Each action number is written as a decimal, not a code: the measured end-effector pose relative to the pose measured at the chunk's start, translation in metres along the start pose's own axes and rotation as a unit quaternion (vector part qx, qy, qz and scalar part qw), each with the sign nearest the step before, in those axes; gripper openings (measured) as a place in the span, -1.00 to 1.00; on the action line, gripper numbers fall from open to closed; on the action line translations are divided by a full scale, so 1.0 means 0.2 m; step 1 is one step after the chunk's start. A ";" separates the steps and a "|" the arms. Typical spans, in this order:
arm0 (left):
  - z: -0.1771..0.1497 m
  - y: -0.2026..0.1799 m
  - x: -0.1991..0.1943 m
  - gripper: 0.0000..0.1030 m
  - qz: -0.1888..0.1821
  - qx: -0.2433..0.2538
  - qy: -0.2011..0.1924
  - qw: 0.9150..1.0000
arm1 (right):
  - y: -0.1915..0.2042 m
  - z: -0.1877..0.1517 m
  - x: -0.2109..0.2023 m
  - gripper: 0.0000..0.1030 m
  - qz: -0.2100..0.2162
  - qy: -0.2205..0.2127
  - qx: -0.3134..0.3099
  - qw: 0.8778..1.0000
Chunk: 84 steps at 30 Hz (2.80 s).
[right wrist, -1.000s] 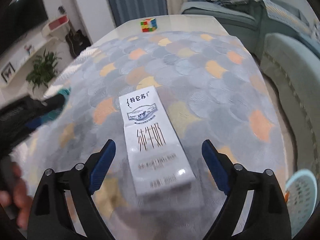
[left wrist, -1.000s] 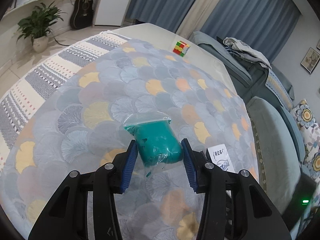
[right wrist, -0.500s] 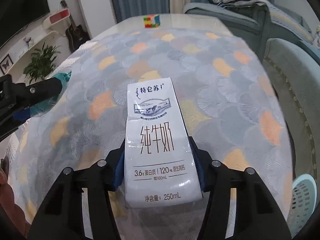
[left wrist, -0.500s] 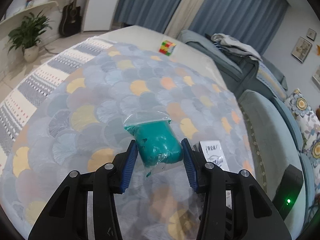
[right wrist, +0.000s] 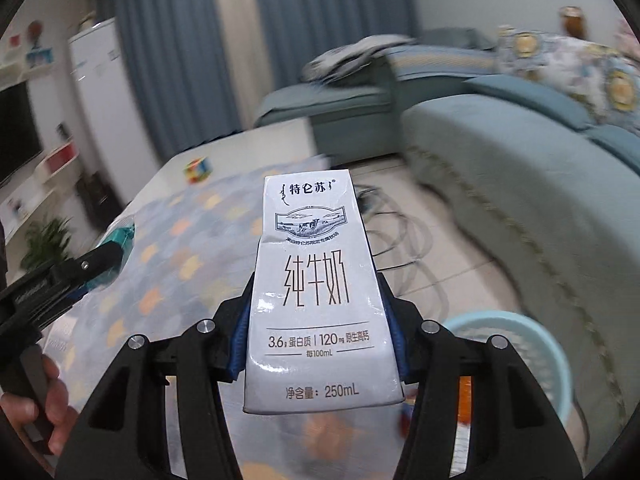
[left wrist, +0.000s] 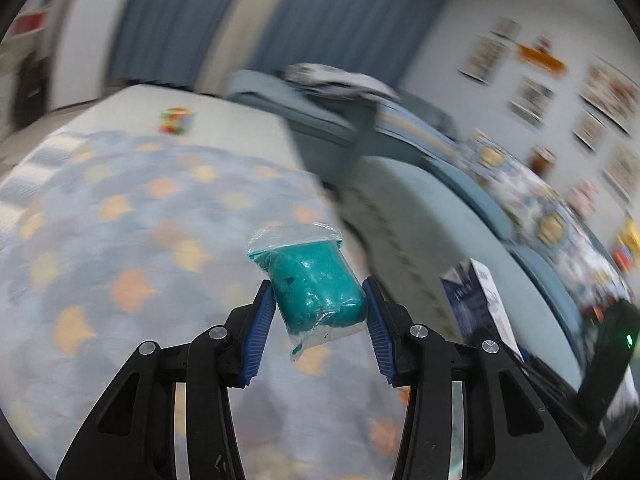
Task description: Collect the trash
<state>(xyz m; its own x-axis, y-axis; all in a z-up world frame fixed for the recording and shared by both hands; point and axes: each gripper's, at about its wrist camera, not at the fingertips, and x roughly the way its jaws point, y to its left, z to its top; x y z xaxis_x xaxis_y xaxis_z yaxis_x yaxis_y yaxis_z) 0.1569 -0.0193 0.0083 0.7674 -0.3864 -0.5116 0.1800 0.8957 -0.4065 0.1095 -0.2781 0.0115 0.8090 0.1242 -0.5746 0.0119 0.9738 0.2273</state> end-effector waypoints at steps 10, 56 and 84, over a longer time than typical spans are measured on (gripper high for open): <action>-0.30 -0.64 0.25 -0.14 -0.126 0.142 0.117 0.975 | -0.52 -0.19 -0.09 -0.01 -0.122 0.052 0.113 0.985; -0.71 -0.51 -0.71 0.78 -0.033 0.187 -0.046 0.981 | -0.09 -0.50 -1.08 0.37 -0.203 -0.129 0.055 0.969; -0.69 -0.48 -0.78 0.84 -0.008 0.191 -0.074 0.979 | -0.02 -0.59 -1.04 0.40 -0.217 -0.139 0.040 0.965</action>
<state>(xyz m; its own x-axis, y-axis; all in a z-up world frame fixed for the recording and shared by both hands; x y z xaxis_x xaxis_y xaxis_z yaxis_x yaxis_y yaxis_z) -0.0644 -0.0763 0.0225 0.8383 -0.3905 -0.3805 0.3885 0.9174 -0.0857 -0.1278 -0.2854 0.0371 0.8434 -0.3596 -0.3991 0.4224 0.9029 0.0791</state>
